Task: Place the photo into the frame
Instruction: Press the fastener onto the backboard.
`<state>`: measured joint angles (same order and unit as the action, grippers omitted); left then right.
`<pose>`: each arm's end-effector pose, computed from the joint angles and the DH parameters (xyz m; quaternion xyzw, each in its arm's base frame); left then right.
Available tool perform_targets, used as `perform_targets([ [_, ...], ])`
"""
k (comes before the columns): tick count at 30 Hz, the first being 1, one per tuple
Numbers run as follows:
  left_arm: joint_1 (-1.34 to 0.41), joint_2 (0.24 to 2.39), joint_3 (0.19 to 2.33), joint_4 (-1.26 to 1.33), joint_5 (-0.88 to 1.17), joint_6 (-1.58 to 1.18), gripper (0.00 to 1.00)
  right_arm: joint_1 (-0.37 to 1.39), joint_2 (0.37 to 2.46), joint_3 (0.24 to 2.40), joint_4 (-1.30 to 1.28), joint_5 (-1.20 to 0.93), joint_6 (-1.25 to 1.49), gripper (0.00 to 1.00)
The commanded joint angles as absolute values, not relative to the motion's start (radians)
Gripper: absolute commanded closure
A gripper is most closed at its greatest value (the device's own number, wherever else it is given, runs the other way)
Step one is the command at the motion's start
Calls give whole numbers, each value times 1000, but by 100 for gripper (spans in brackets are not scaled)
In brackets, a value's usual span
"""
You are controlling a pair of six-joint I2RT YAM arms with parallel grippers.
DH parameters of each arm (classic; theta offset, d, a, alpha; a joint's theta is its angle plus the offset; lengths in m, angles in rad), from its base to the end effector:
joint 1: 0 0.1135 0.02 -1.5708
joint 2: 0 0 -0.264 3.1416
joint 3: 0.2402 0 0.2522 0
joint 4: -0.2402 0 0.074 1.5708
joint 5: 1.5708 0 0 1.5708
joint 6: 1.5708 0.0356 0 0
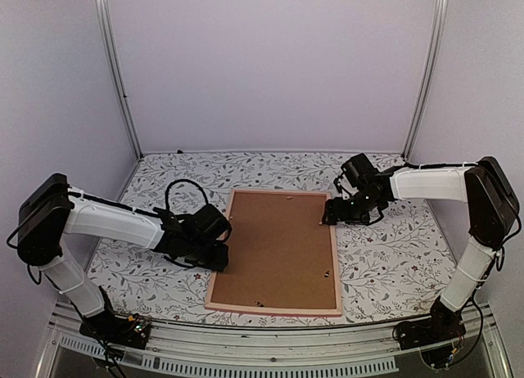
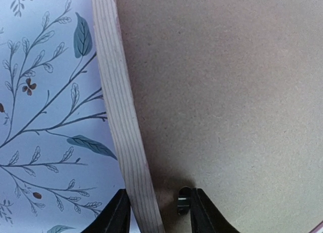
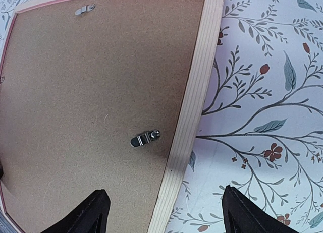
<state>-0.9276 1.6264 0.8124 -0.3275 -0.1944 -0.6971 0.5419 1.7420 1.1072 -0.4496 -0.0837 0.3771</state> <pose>0.1805 -0.2294 0.1411 0.0913 0.9684 -0.0887 0.2146 0.2974 0.1825 0.1799 -0.0898 0.9656 0.1431 0.1976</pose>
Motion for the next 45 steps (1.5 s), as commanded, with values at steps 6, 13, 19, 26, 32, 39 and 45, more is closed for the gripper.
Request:
perform_targets([
  [6, -887, 1621, 753, -290, -141, -724, 66, 535, 1747, 1100, -439, -85, 373, 20],
  [13, -868, 1614, 720, -248, -93, -746, 68, 535, 1745, 1098, -440, -83, 372, 20],
  [19, -865, 1586, 687, -217, -69, -784, 71, 535, 1748, 1097, -436, -88, 374, 20],
  [26, -866, 1546, 642, -168, -82, -858, 73, 535, 1750, 1097, -435, -88, 373, 20],
  [32, -867, 1564, 670, -168, -86, -851, 55, 535, 1757, 1102, -434, -91, 369, 20],
  [39, -869, 1593, 698, -195, -104, -840, 50, 535, 1762, 1103, -430, -94, 364, 20],
  [45, -868, 1601, 697, -189, -106, -845, 57, 535, 1771, 1105, -426, -98, 360, 20],
])
